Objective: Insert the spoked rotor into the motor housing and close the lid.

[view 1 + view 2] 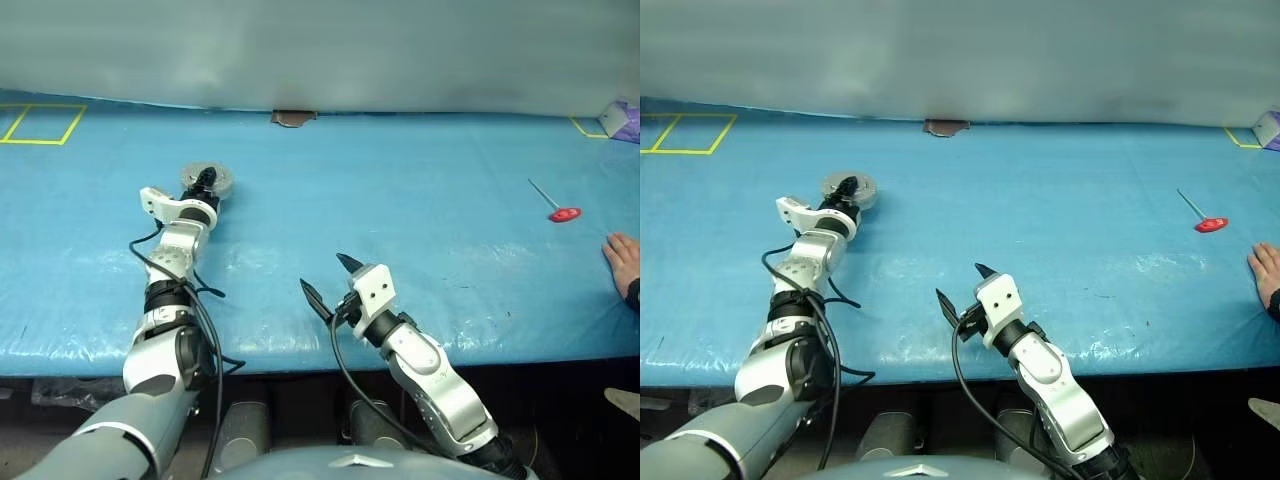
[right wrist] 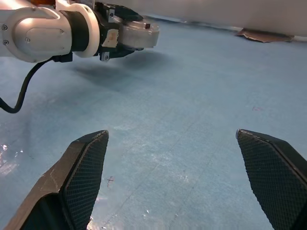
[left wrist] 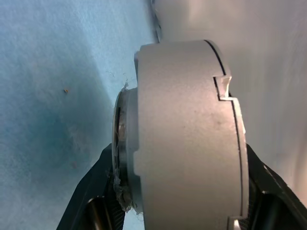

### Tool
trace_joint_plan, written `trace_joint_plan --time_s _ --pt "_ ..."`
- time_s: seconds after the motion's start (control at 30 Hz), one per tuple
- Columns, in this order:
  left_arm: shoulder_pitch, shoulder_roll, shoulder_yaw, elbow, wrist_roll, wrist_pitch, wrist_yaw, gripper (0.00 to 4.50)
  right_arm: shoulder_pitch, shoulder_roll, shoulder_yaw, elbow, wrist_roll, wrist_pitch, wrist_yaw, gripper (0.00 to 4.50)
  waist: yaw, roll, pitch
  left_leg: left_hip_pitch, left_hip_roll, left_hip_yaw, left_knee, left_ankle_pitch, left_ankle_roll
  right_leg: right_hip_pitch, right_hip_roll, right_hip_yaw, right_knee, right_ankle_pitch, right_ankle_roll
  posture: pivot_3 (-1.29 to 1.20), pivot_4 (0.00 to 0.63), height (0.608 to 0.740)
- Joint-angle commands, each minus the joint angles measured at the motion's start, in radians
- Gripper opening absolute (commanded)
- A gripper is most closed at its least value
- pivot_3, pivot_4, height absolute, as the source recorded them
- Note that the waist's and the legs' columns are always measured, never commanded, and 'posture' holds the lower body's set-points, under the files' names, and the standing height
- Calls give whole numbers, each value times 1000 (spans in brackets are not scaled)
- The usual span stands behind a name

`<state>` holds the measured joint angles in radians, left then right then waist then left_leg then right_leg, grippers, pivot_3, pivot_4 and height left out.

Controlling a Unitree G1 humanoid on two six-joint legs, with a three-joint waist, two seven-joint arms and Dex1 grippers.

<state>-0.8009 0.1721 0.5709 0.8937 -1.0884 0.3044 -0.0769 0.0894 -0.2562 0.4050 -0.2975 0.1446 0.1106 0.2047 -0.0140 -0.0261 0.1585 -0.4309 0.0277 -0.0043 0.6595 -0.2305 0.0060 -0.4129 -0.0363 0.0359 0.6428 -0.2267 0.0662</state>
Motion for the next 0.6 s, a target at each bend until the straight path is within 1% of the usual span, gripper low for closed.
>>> trace_joint_plan --time_s 0.03,0.2,0.27,0.3,0.4,0.43,0.5,0.6 --pt "-72 29 26 87 69 -57 -21 2442 18 19 -29 -6 -21 -35 8 4500 -1 0 0 0 0 0 0 0 0 0 0 0 0 0 0 0 150 740" --pt "-98 46 46 190 147 -94 6 2442 30 41 -43 -2 -41 -27 20 4500 -6 0 0 3 1 0 0 1 -1 2 0 0 2 0 0 0 150 740" --pt "-96 51 59 198 161 -97 8 3165 32 47 -46 0 -50 -24 22 4500 -10 0 0 5 1 0 0 1 -2 3 0 0 2 1 0 0 150 740" --pt "-89 55 63 192 171 -92 12 3383 33 50 -47 3 -54 -21 24 4500 -11 0 0 5 1 0 0 1 -2 3 0 0 2 1 0 0 150 740" --pt "-65 70 66 172 193 -75 16 4363 35 56 -48 7 -67 -17 28 4500 -19 0 -1 10 1 1 0 2 -2 7 0 1 3 2 0 0 150 740" --pt "-53 78 69 162 197 -68 24 4438 35 58 -49 10 -69 -15 31 4500 -24 0 -1 14 2 2 -1 2 -2 10 1 2 3 1 0 0 150 740" --pt "-23 95 78 137 203 -49 36 4438 33 62 -48 16 -74 -12 37 4500 -35 0 -1 22 2 4 -4 1 -2 16 1 3 2 0 2 0 150 740" --pt "36 117 80 75 207 4 44 4438 30 71 -46 23 -81 -9 45 4500 -49 0 -2 24 5 5 -4 2 -2 16 2 5 3 0 1 0 150 740"
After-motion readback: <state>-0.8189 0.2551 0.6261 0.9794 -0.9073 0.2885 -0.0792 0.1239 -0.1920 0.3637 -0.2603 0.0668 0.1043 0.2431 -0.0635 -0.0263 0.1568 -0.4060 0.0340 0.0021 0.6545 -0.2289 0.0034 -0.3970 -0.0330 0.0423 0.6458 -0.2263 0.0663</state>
